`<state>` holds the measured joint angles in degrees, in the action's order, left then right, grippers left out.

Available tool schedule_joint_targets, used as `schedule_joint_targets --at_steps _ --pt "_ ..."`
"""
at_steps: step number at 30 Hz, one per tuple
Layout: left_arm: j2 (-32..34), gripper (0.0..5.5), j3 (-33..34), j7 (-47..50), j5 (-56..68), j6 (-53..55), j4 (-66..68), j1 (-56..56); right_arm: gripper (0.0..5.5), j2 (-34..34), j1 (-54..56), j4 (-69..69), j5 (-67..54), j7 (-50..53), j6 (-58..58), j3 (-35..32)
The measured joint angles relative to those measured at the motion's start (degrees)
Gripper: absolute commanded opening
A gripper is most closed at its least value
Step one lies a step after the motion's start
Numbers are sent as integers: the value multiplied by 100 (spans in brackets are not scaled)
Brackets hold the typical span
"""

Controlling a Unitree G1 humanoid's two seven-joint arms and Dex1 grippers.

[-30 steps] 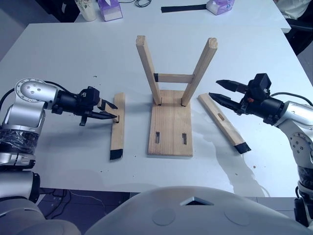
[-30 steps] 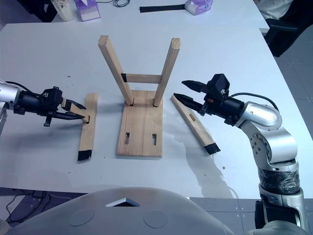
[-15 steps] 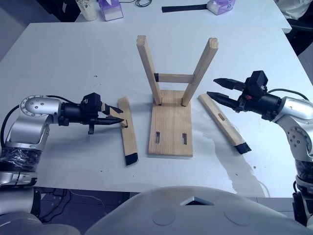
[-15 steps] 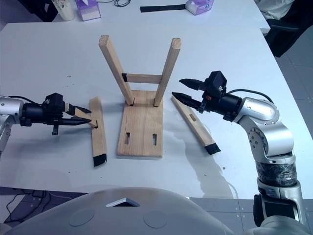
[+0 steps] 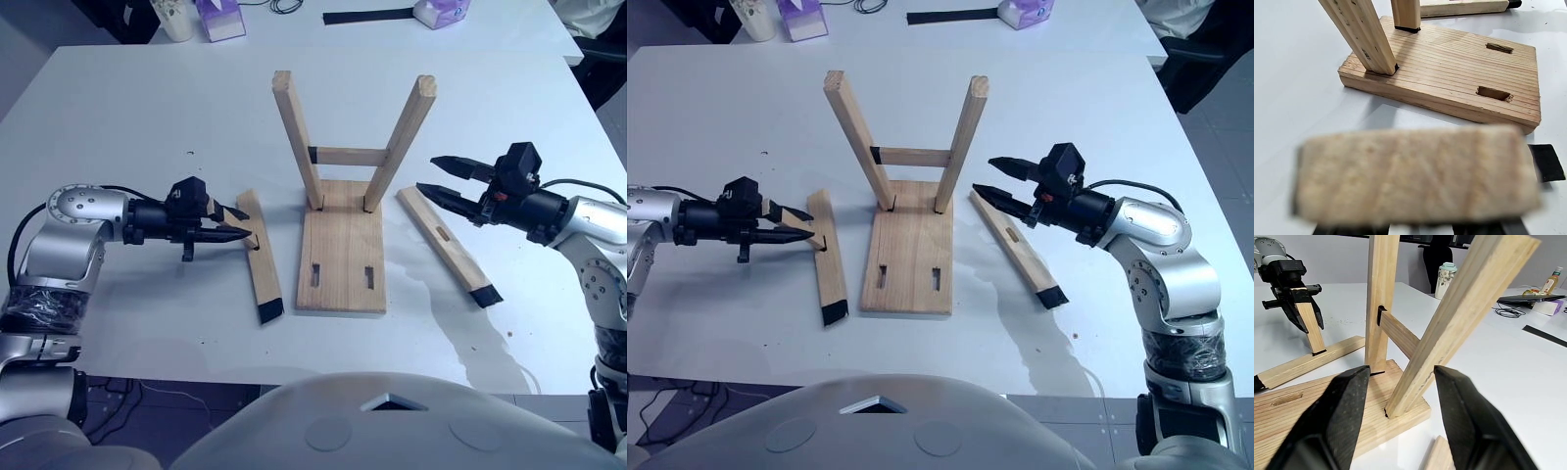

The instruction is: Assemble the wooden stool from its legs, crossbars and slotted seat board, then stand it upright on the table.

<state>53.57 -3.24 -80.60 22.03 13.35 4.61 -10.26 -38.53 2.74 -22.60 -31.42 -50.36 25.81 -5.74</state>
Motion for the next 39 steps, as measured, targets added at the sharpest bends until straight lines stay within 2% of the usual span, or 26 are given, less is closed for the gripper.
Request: schedule_joint_targets --at_steps 5,6,11,18,27,33,39 --pt "47 130 -43 -155 -79 95 4 -112 240 2 -1 5 0 13 -1 5" --pt "47 168 -46 -168 -109 88 7 -128 240 2 -1 5 0 14 -1 5" --pt "-7 244 -142 105 -574 -203 189 -199 240 2 -2 3 1 47 -2 3" --pt "-195 365 27 145 -286 -165 56 -172 240 2 -91 -22 0 82 -2 -36" --pt "-447 365 261 286 -38 -272 -164 186 240 -6 -89 16 1 57 -5 -41" --pt "-521 365 854 524 786 365 -468 80 240 -11 -73 20 2 50 -10 -67" --pt "-551 365 1113 656 1264 833 -703 25 240 -14 -73 20 2 39 -26 -95"
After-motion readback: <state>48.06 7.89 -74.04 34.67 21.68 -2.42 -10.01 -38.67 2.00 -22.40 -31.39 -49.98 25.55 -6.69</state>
